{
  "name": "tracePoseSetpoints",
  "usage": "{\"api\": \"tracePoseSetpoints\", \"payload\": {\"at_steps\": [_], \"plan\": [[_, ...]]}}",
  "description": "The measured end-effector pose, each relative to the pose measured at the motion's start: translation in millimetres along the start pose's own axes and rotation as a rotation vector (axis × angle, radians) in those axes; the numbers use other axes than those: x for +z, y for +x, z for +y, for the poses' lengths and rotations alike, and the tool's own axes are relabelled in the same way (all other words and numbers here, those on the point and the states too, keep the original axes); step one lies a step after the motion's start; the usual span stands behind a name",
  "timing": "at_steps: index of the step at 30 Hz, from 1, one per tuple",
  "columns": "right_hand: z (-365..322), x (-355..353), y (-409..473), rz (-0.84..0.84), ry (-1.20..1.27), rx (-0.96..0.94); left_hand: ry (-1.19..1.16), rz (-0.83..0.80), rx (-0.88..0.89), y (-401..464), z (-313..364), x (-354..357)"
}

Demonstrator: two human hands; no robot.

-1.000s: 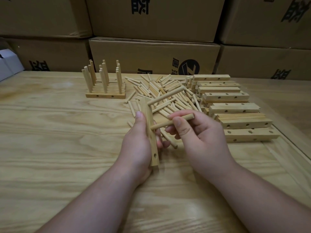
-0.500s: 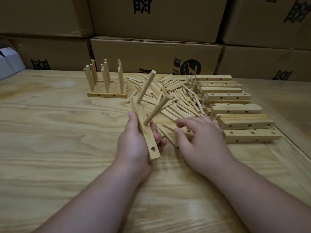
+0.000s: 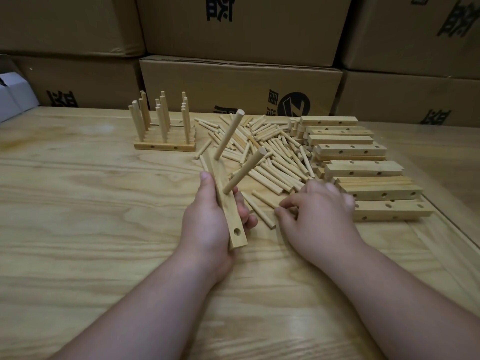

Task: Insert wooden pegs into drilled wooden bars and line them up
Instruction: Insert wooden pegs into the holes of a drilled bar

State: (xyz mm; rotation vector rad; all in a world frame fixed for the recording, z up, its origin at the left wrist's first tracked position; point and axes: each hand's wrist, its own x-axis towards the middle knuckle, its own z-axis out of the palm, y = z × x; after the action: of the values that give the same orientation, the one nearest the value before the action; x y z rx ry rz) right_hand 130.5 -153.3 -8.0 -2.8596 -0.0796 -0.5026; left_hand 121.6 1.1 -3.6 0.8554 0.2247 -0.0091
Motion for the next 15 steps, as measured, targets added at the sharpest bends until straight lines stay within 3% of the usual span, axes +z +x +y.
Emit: {"api": "tracePoseSetpoints", "payload": {"at_steps": [4,12,15], "plan": [[1,0,1,0.078,0.102,-0.008,-0.014,0.004,0.000,0,1,0],[-7,-9,-9,0.162,0.808,-0.242,-0.184,0.082,0.017,1,7,1],[-12,-13,-13,0.352,0.842,-0.410,-0.192,0.091,0.023,2,9,1]]}}
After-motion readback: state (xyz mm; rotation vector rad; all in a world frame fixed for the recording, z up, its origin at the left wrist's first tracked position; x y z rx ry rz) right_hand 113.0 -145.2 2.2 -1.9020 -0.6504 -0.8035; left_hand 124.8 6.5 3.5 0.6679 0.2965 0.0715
